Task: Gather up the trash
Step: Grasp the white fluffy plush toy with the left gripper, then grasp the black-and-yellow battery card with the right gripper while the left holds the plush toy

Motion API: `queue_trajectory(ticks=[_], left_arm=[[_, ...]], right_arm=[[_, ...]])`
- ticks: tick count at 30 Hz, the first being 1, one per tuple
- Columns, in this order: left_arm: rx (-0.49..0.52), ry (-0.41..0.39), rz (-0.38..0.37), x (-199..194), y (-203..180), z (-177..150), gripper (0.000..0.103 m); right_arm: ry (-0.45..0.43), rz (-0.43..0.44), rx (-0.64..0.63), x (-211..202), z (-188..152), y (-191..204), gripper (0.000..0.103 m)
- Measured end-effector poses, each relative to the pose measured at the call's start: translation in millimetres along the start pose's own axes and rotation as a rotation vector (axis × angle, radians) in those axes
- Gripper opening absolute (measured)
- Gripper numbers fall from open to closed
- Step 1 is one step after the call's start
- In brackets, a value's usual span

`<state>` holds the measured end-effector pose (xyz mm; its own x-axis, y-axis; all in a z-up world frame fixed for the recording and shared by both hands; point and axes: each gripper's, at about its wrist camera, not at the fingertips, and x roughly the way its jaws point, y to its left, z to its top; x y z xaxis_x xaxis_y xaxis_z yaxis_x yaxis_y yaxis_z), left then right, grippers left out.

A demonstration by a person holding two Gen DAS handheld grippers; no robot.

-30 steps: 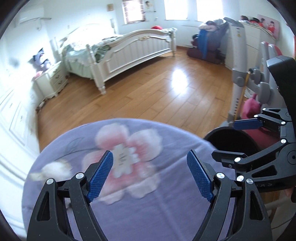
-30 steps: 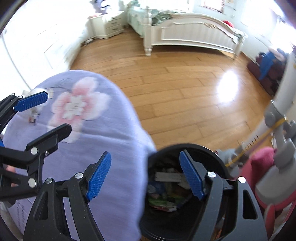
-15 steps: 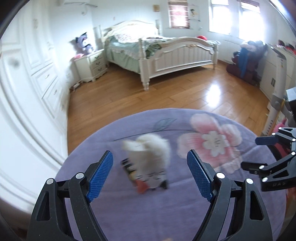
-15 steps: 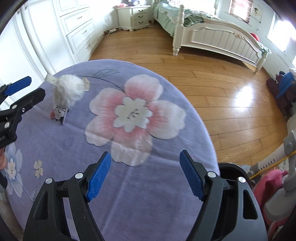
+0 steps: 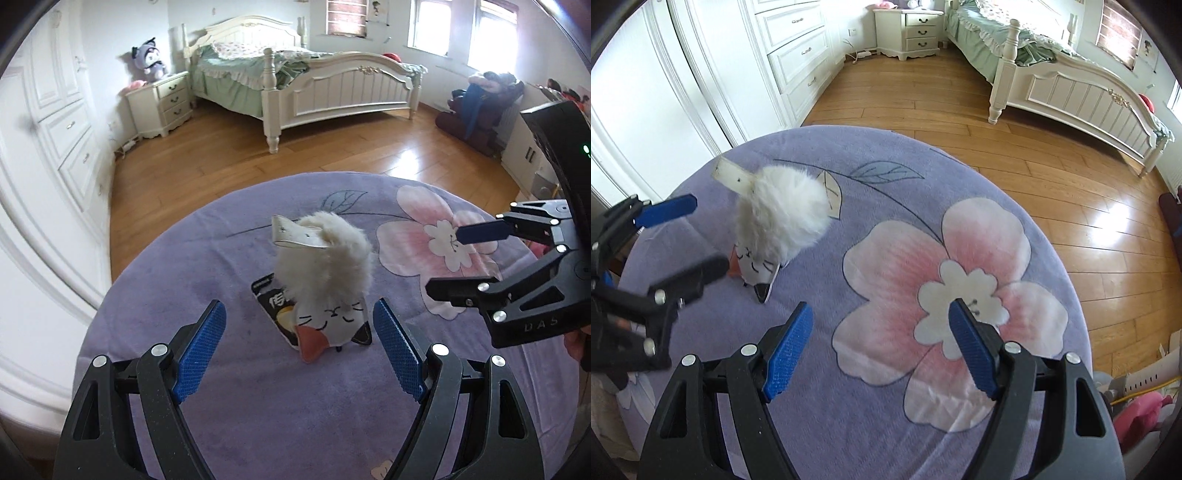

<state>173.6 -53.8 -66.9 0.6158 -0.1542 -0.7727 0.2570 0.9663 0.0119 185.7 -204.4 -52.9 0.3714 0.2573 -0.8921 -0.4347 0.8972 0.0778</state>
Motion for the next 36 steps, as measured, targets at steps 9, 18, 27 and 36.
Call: queue_trajectory(ticks=[9,18,27,36], left_arm=[[-0.013,0.063,-0.05,48.0,-12.7,23.0,0.039],[-0.096,-0.008,-0.064,-8.8,33.4,3.3,0.035],[-0.105,0.018,0.064,-40.6,65.5,-22.4,0.035],[-0.121,0.013,0.079,-53.8,80.3,-38.9,0.035]], right_arm=[[-0.003,-0.019,0.03,-0.6,0.2,-13.8,0.073],[-0.001,0.015,0.0,-0.1,3.8,-2.9,0.068],[0.045,0.097,-0.025,29.8,26.3,51.8,0.069],[0.033,-0.02,-0.094,60.1,45.0,98.8,0.084]])
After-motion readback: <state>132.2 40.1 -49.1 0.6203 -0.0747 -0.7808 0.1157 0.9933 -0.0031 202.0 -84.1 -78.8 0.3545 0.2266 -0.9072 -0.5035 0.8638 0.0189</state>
